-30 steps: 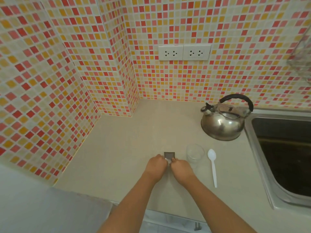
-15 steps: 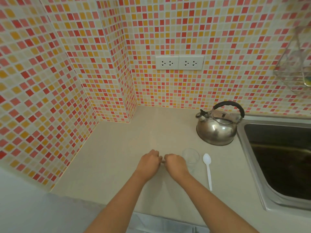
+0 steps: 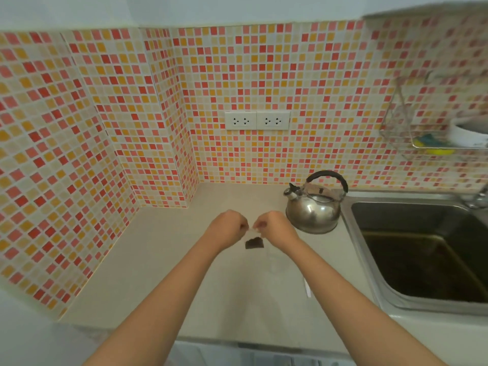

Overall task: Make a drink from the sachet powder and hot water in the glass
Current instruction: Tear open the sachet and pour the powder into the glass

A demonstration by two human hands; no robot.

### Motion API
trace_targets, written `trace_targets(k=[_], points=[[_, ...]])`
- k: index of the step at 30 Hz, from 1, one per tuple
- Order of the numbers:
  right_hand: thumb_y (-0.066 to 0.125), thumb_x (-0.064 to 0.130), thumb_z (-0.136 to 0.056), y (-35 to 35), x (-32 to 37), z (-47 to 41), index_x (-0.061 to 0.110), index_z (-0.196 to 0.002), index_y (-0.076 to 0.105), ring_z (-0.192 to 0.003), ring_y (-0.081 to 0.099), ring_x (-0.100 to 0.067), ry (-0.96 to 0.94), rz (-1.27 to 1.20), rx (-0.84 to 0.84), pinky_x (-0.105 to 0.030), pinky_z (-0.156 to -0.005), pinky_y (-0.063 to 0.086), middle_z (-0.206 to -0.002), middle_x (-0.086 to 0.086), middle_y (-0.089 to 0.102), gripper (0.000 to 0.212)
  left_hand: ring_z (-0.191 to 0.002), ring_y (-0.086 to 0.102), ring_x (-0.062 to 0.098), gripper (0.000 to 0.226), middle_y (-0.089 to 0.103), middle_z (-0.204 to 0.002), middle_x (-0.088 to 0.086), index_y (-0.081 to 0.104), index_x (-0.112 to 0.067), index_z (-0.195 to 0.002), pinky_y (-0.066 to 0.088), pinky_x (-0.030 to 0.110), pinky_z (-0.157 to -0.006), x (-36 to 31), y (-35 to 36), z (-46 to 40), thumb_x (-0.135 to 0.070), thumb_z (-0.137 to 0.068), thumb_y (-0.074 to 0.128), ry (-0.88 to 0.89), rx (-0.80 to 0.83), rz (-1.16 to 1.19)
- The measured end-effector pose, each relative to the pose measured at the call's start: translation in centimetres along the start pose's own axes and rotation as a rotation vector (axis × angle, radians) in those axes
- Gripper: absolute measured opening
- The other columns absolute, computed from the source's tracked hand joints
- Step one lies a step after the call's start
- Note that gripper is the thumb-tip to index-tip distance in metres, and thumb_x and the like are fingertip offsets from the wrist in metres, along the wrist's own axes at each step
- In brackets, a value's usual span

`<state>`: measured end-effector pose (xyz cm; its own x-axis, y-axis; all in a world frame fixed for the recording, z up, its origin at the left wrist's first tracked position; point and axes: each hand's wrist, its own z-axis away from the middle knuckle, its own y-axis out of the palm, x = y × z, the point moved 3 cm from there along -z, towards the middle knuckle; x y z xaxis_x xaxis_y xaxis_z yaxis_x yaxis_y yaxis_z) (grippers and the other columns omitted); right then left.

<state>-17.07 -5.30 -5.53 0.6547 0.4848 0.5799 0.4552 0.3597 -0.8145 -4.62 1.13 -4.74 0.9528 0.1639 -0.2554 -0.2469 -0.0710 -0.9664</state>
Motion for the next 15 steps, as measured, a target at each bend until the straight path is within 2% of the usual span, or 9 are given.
trace_targets(k=[3,5,7,10,13,15], points=[[0.058,0.004,-0.087,-1.9,-1.1,0.4,0.012,-0.097,0.076,-0.084,0.069,-0.025,0.015,0.032,-0.001,-0.034,-0.079,0.056,-0.099,-0.008,0.074,0.022,-0.095,0.067,0.023,0.027,0.073,-0.106,0.005,0.074,-0.015,-0.109,0.055,0.035,-0.083,-2.4,-0.2,-0.7,-0.019,-0.089,0.055,0.021,0.050,0.031],[0.059,0.003,-0.087,-2.9,-1.9,0.8,0.011,-0.099,0.075,-0.085,0.069,-0.025,0.034,0.057,0.014,-0.035,-0.081,0.057,-0.098,-0.009,0.074,0.022,-0.085,0.071,0.020,0.027,0.075,-0.098,0.004,0.073,-0.017,-0.109,0.057,0.033,-0.079,-4.0,0.0,-1.1,-0.023,-0.090,0.055,0.023,0.084,0.074],[0.057,0.003,-0.087,-3.7,-2.7,1.1,0.011,-0.097,0.076,-0.085,0.069,-0.025,0.065,0.049,0.010,-0.034,-0.079,0.057,-0.097,-0.009,0.074,0.022,-0.076,0.074,0.018,0.025,0.077,-0.090,0.005,0.074,-0.014,-0.104,0.057,0.030,-0.075,-5.2,0.5,-1.4,-0.018,-0.090,0.053,-0.024,0.132,0.167],[0.061,0.005,-0.086,-4.3,-4.1,1.8,0.011,-0.096,0.075,-0.088,0.067,-0.022,0.138,0.003,-0.019,-0.027,-0.074,0.050,-0.097,-0.007,0.073,0.018,-0.078,0.075,0.020,0.022,0.077,-0.091,0.010,0.074,-0.006,-0.100,0.055,0.027,-0.073,-6.2,1.5,-1.8,-0.010,-0.089,0.055,-0.136,0.223,0.355],[0.070,0.015,-0.082,-4.4,-5.5,2.9,0.016,-0.093,0.069,-0.089,0.063,-0.023,0.219,-0.010,-0.154,-0.025,-0.070,0.045,-0.092,-0.006,0.066,0.012,-0.078,0.074,0.026,0.020,0.076,-0.094,0.018,0.073,0.004,-0.098,0.053,0.027,-0.071,-6.9,2.3,-1.9,-0.007,-0.087,0.061,-0.240,0.250,0.506],[0.072,0.019,-0.081,-4.4,-6.3,3.7,0.014,-0.095,0.069,-0.089,0.065,-0.026,0.318,-0.034,-0.269,-0.031,-0.073,0.051,-0.094,-0.006,0.069,0.015,-0.066,0.070,0.025,0.019,0.075,-0.096,0.022,0.072,0.009,-0.096,0.054,0.028,-0.071,-7.3,2.8,-1.9,-0.005,-0.086,0.063,-0.295,0.258,0.596]])
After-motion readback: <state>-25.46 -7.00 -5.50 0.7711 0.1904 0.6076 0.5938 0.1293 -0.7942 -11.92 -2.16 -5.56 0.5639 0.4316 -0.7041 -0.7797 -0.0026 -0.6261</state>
